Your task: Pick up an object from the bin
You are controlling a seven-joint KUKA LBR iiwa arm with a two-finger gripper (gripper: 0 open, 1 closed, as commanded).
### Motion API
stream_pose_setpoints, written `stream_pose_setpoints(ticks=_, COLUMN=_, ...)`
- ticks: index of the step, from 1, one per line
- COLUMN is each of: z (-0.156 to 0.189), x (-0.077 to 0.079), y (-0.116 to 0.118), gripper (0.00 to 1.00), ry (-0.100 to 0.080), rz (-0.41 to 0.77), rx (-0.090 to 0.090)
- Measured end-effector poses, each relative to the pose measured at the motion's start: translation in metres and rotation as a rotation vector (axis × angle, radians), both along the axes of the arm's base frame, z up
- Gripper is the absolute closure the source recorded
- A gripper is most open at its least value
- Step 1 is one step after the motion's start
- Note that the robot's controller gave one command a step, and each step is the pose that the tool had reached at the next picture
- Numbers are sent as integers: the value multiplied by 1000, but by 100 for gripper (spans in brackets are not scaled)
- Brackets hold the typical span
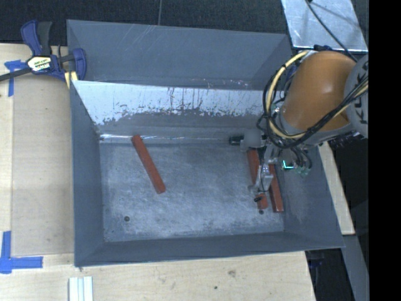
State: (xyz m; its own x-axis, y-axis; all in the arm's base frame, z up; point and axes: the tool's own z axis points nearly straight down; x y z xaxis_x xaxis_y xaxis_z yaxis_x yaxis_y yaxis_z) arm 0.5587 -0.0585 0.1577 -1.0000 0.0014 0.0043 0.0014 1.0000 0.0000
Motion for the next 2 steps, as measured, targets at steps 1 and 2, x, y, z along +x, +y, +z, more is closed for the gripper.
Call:
stream_pose_setpoints(ticks=1, z=-22, x=39, y=-61, gripper=0, ry=-8, rz=262, rx=-3)
stream_pose_setpoints(ticks=2, z=-88, x=51, y=-59, gripper=0, ry=-3, rz=686, rx=2)
